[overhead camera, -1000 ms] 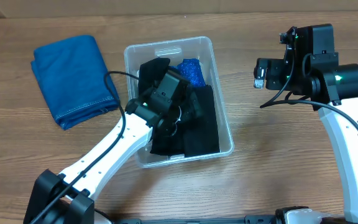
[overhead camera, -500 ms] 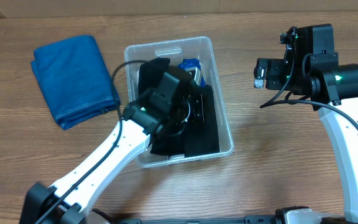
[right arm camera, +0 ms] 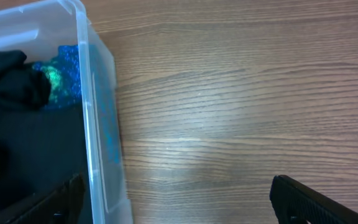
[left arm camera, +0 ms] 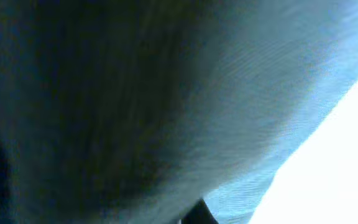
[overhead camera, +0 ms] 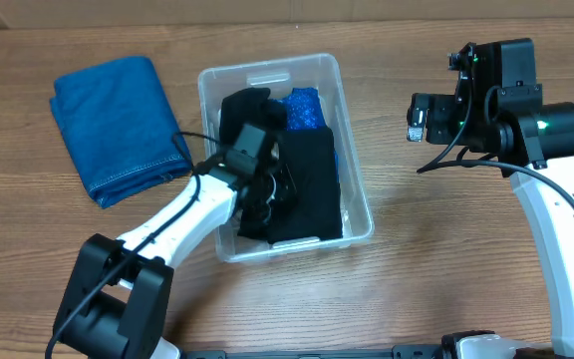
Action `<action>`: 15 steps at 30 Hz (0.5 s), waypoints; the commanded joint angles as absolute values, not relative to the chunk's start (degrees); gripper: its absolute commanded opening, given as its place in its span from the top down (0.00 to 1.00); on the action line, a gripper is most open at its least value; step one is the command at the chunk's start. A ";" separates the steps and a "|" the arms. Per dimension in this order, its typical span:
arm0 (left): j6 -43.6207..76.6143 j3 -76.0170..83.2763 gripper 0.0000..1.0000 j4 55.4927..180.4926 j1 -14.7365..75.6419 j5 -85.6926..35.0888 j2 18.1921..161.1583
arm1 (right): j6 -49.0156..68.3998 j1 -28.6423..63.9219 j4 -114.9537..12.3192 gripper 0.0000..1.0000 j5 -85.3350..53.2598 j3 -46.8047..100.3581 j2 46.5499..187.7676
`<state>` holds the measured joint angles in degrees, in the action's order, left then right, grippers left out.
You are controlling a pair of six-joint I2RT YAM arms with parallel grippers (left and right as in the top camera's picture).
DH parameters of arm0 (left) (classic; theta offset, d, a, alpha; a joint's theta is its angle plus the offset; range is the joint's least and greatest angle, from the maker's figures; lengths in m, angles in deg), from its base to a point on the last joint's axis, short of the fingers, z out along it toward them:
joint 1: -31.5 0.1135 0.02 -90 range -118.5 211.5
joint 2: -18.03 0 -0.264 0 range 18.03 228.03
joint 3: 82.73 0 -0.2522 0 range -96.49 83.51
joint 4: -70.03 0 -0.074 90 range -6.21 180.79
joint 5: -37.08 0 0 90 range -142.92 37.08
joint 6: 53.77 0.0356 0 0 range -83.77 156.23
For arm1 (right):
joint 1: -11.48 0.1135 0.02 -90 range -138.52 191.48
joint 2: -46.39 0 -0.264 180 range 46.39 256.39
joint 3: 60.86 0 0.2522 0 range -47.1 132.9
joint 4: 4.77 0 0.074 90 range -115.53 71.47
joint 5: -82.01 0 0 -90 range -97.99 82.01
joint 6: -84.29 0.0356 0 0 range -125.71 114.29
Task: Pack container
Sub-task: 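Lower the black cloth into the bin and press it down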
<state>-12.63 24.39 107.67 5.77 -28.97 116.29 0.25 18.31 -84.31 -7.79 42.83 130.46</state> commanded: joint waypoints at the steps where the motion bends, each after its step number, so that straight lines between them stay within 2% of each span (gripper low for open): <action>1: -0.10 21.73 0.96 105.65 7.58 -21.56 115.78 | 0.08 18.20 -85.51 0.00 -8.05 42.90 130.52; 4: 4.75 17.95 0.96 108.34 7.51 -22.94 110.01 | 0.10 18.20 -87.72 0.00 -8.09 42.90 130.63; 5: 5.60 17.14 0.96 109.33 7.69 -24.86 107.46 | 0.10 18.20 -88.62 0.05 -8.09 42.87 130.83; 8: 7.31 15.67 0.95 112.78 8.45 -32.12 100.07 | 0.29 18.22 -91.74 0.44 -8.62 42.55 132.60; 10: 7.57 15.56 0.92 115.95 9.35 -39.09 95.06 | 0.27 18.22 -91.52 0.54 -10.93 40.67 134.00; 11: 7.52 15.56 0.90 118.38 10.05 -43.40 92.68 | 0.25 18.22 -90.78 0.63 -12.33 39.01 134.87; 12: 7.52 15.56 0.86 120.36 10.73 -46.57 91.02 | 0.25 18.22 -90.15 0.66 -13.49 37.56 135.62; 15: 7.50 15.56 0.60 127.47 14.46 -53.34 87.19 | -0.06 18.50 -87.24 0.67 -18.93 31.75 138.24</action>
